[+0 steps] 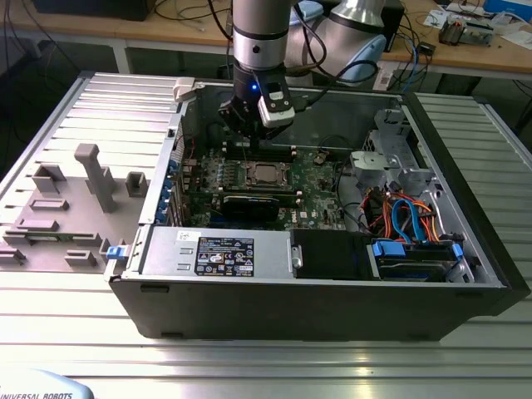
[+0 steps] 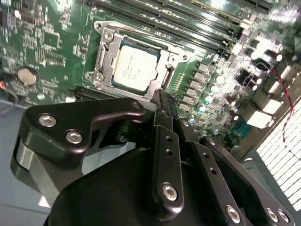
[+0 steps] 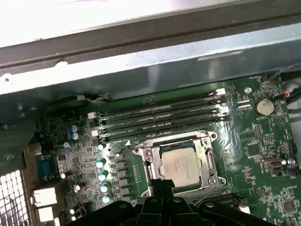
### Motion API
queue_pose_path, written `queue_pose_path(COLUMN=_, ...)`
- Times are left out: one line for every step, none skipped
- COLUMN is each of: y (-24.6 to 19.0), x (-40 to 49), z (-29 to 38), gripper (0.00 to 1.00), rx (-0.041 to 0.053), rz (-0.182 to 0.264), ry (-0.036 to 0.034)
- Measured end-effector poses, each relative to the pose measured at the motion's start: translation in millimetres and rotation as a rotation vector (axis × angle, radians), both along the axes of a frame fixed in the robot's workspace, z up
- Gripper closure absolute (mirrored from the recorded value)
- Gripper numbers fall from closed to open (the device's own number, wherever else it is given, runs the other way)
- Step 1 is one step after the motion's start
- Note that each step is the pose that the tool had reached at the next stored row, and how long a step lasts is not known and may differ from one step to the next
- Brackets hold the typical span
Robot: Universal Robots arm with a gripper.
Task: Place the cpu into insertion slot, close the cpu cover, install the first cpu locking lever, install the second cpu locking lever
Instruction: 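Install the first cpu locking lever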
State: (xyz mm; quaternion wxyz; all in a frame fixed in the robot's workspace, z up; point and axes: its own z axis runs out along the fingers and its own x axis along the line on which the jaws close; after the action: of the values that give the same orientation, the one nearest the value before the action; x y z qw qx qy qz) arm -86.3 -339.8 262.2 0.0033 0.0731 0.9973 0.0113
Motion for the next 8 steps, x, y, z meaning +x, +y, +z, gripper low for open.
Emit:
queue_pose_path(y=0.0, x=0.0, z=-0.1, gripper=0.89, rx=0.0000, rz=0.020, ry=0.0000)
queue_pose_path(y=0.0, x=0.0, z=-0.2, gripper=0.89, rx=0.0000, rz=0.037, ry=0.0000)
queue_pose_path(y=0.0, x=0.0, z=-0.3, gripper=0.89, rx=0.0000, rz=0.049, ry=-0.0001)
queue_pose_path(y=0.0, x=-0.1, z=-0.3, gripper=0.89, rx=0.0000, rz=0.060, ry=-0.0001)
queue_pose_path(y=0.0, x=-0.1, z=-0.3, gripper=0.89, rx=0.0000, rz=0.066, ry=0.0000)
queue_pose_path(y=0.0, x=-0.1, z=-0.4, gripper=0.89, rx=0.0000, rz=0.067, ry=0.0000)
queue_pose_path(y=0.0, x=-0.1, z=-0.4, gripper=0.89, rx=0.0000, rz=0.068, ry=0.0000)
queue_pose_path(y=0.0, x=-0.1, z=-0.4, gripper=0.89, rx=0.0001, rz=0.071, ry=0.0000)
